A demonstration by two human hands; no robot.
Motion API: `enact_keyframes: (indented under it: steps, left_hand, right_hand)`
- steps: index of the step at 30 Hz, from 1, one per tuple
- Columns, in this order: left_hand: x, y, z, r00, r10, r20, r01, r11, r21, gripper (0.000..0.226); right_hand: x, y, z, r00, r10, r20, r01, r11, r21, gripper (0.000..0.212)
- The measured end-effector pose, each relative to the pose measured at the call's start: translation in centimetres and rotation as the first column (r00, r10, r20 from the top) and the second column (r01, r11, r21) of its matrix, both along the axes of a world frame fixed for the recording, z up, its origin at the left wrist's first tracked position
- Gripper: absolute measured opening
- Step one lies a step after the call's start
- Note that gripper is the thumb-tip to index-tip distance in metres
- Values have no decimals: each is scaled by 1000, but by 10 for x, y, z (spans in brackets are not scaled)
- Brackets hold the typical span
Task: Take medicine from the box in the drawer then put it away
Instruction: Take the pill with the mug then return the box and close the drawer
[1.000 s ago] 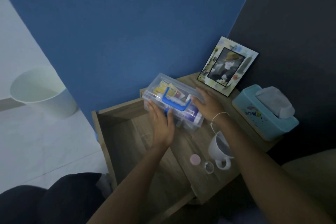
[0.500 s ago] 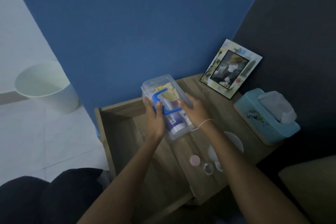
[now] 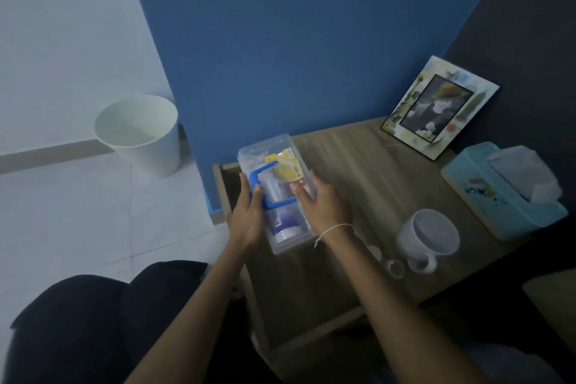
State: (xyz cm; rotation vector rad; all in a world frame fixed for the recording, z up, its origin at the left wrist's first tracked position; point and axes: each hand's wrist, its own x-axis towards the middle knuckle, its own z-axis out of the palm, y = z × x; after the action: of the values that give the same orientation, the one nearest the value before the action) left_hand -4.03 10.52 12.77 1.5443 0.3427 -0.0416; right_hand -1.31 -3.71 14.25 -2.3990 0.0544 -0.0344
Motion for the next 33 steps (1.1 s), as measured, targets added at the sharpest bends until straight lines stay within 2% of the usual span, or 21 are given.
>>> enact_keyframes:
  steps: [3,6,11,16,20,24,29,31,33]
  left_hand:
    - [-5,7,-8,1000,-5,-31,6,1000,24,54]
    - [-10,7,-16,997,-26,-75,30,998,57,57]
    - [-14,3,-44,983,-29,-182,46,995,90,48]
    - [-13,-3,-66,959,-52,-278,113,971,208,58]
    - [-12,-8,-80,928,-90,-362,173,964,203,69]
    - [-9,-13,-89,916,-113,-385,204,958,203,76]
    - [-7,-15,-93,919,-130,-373,234,940,249,80]
    - [-10,-15,-96,925,-166,-341,280,906,317,84]
    - [-15,-16,-100,931,-223,-289,346,792,503,82]
  right_hand:
    - [-17,11,-14,1000,-14,-26,14,1000,-5,50]
    - [-29,17,-34,998,-46,-44,43,997,-68,58]
    - [-43,29,-66,993,-89,-74,78,987,-144,62]
    - [-49,24,-90,984,-89,-152,73,992,-107,57]
    - [-49,18,-107,972,-56,-228,35,995,-98,58]
    - [-46,16,-119,983,-48,-179,31,995,-95,56]
    - [-45,14,-131,974,-73,-216,41,988,-150,60]
    - [-43,16,-130,973,-69,-220,22,978,-209,61]
    - [-42,19,-130,983,11,-181,-65,954,-293,60]
